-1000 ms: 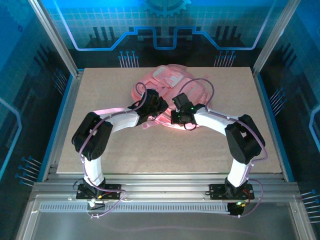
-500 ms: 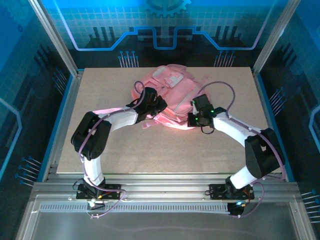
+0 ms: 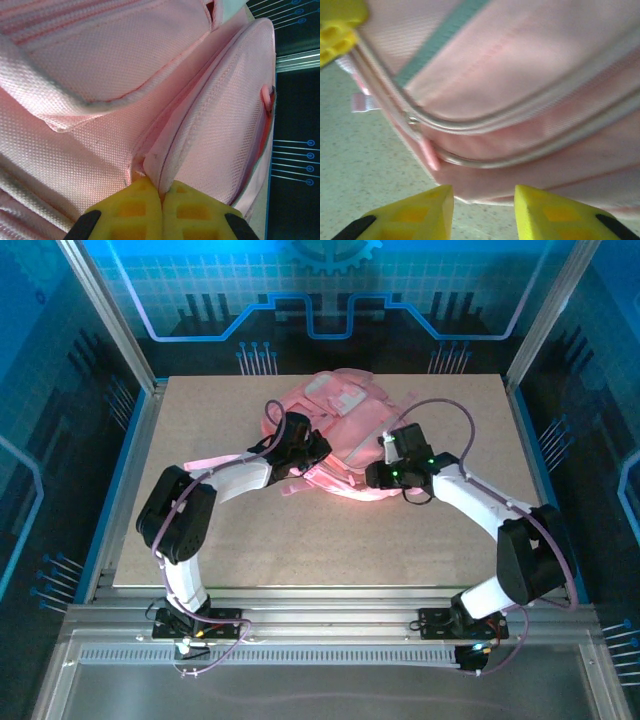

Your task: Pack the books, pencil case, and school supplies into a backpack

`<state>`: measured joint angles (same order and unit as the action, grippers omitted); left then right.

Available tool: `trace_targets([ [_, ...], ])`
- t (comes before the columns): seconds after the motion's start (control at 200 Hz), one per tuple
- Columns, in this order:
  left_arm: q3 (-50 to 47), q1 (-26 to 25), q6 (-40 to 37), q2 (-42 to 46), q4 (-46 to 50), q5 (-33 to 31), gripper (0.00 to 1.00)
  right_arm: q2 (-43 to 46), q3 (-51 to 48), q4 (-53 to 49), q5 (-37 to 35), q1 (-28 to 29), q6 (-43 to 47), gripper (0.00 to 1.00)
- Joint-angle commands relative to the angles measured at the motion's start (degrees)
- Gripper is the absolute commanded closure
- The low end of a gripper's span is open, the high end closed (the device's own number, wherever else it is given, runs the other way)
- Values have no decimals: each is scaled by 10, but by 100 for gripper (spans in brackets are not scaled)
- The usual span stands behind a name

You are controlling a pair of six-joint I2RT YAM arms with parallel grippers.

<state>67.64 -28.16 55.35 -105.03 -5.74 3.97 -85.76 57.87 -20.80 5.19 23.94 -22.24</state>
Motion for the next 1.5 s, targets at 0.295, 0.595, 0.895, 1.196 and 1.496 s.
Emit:
trace_targets([
  [0.295,-1,-4,-13,52,-6,2,100,-92,66,27,-19,63,-55,61],
  [0.595,-9,-15,-7,57,-12,-1,100,-162,113,22,-77,86,-100,76],
  [0.895,-15,-7,-20,59,-3,-8,100,-170,121,4,-95,84,-97,100],
  [1.196,-27,23,-30,67,0,-17,100,-102,79,-84,-106,29,16,100],
  [1.496,-7,28,-37,54,12,-10,100,-81,65,-99,-88,-75,47,100],
])
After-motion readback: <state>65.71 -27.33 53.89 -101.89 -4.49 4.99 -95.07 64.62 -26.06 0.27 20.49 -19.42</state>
